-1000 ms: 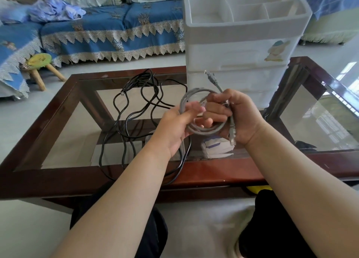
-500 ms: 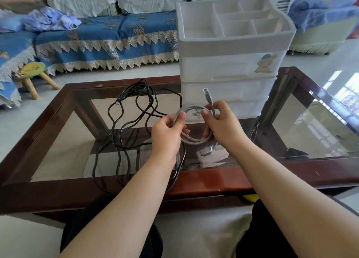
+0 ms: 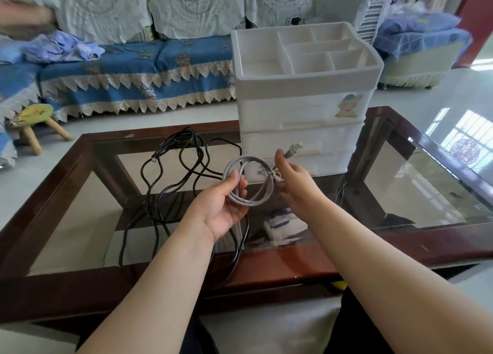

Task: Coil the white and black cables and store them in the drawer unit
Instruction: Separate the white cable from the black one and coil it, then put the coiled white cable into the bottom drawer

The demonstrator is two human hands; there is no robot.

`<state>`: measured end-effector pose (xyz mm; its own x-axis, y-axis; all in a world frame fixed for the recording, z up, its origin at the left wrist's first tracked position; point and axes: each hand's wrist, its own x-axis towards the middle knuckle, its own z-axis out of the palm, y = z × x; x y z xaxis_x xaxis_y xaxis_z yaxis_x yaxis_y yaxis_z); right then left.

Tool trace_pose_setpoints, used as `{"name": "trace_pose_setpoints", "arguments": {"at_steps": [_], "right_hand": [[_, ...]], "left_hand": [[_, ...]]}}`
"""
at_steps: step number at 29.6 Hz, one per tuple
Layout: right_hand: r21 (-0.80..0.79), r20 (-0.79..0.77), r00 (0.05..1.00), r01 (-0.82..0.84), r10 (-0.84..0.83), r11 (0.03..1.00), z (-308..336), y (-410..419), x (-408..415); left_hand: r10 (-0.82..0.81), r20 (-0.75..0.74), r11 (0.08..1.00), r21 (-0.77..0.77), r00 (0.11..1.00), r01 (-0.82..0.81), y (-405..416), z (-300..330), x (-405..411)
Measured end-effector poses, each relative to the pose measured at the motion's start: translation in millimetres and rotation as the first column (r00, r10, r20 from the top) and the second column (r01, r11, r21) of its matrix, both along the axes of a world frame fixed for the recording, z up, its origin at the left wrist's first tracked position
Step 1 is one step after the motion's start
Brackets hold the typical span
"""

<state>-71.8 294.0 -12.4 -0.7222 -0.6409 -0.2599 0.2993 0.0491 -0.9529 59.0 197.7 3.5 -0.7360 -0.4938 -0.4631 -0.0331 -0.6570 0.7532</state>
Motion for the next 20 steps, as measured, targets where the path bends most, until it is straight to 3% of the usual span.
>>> {"name": "trace_pose_setpoints", "arguments": {"at_steps": [2, 6, 11, 13, 16, 18, 20], "right_hand": [[-0.025, 0.153, 0.987, 0.061, -0.057, 0.998, -0.6, -6.2, -0.9], [-0.048, 0.263, 0.964, 0.052, -0.037, 0.998, 3.0, -17.7, 1.9], [0.144, 0.14, 0.987, -0.1, 0.08, 0.984, 12.7, -24.3, -1.6], [0.175, 0.144, 0.986, 0.062, -0.088, 0.983, 13.0, -24.7, -15.7], [0.093, 0.345, 0.873, 0.333, -0.344, 0.938, 14.3, -22.7, -36.3], [0.036, 0.494, 0.784, 0.414, -0.376, 0.91, 12.3, -22.1, -45.1], [0.044, 0.534, 0.75, 0.437, -0.391, 0.898, 8.1, -23.6, -48.3]], "left_hand": [[0.103, -0.002, 0.991, -0.084, 0.995, -0.103, -1.2, -3.3, -2.7], [0.22, -0.02, 0.97, -0.099, 0.975, -0.221, -5.4, -4.1, -2.6], [0.37, 0.028, 0.929, -0.035, 0.929, -0.369, -26.4, -7.3, 4.1], [0.43, 0.042, 0.903, -0.019, 0.902, -0.429, -34.0, -6.6, 5.2], [0.45, 0.072, 0.893, -0.023, 0.89, -0.449, -41.2, -6.6, 4.5], [0.416, 0.087, 0.909, -0.011, 0.905, -0.416, -43.0, -7.6, 4.2], [0.375, 0.099, 0.926, 0.014, 0.922, -0.378, -44.4, -8.9, 4.9]]}}
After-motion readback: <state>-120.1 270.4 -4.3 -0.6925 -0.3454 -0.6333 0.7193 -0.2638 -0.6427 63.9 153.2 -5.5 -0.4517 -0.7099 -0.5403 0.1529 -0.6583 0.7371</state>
